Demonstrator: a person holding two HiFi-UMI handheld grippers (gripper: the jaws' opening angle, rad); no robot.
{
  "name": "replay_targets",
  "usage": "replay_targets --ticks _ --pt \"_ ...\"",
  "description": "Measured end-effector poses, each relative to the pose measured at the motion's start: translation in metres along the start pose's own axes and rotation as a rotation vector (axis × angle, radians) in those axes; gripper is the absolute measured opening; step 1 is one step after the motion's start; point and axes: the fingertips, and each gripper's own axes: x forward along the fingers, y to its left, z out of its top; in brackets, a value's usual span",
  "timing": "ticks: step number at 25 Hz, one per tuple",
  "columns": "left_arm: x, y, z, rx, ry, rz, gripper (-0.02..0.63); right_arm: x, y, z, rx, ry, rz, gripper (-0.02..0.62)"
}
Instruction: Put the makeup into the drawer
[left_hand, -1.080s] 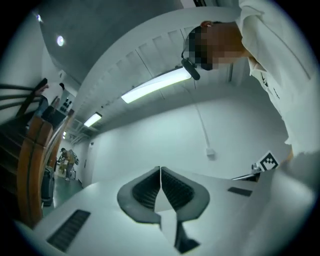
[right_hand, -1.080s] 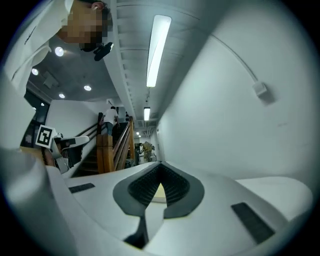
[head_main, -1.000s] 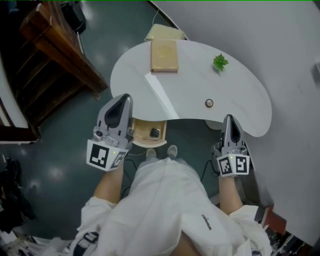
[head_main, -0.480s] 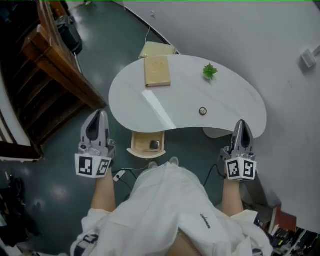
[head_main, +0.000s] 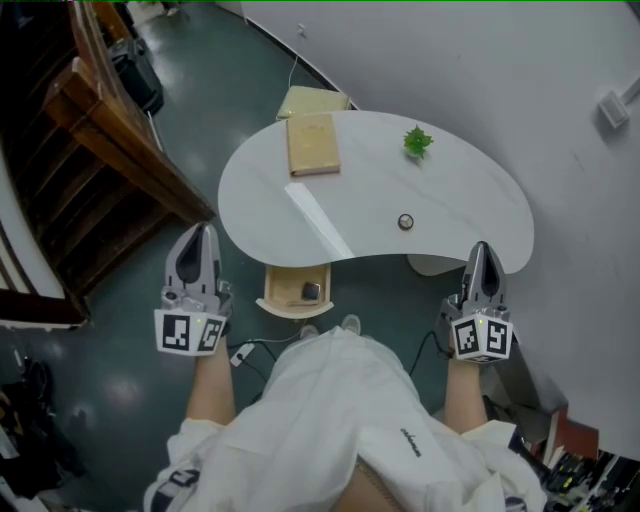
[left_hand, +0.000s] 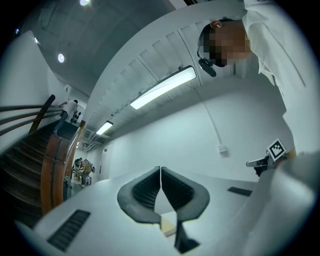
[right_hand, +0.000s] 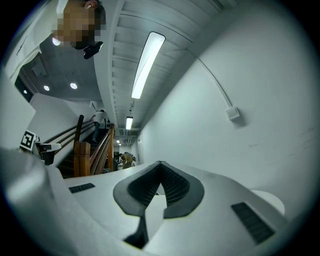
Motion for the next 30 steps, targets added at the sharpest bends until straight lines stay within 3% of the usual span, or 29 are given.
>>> replay_targets --ticks 30 --pt "0.003 -0.002 -0.023 -0.002 0.051 -0.027 0.031 0.005 0.01 -0.021 -0.007 0.067 0.001 0.017"
